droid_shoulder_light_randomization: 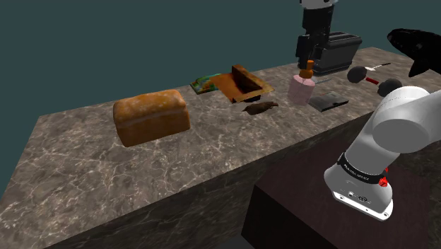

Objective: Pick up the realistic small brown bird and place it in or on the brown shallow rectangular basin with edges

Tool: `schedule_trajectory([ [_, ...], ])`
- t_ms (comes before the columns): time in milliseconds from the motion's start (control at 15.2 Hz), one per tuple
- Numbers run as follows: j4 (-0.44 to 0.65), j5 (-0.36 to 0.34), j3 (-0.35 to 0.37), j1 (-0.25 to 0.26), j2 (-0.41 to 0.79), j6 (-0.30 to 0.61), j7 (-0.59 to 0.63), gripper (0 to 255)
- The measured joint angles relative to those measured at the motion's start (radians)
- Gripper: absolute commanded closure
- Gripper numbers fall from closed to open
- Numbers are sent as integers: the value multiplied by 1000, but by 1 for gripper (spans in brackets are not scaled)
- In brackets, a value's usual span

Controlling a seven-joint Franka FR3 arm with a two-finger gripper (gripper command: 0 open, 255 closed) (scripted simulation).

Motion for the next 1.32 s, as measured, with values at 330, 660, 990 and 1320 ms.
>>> schedule_trajectory([
  [330,-75,-45,-47,41,20,125,-156,0],
  [660,-179,-114,-132,103,90,354,-415,0],
  [990,-244,-164,-217,168,208,598,-673,0],
  [1320,-277,-176,-289,245,364,840,-921,0],
])
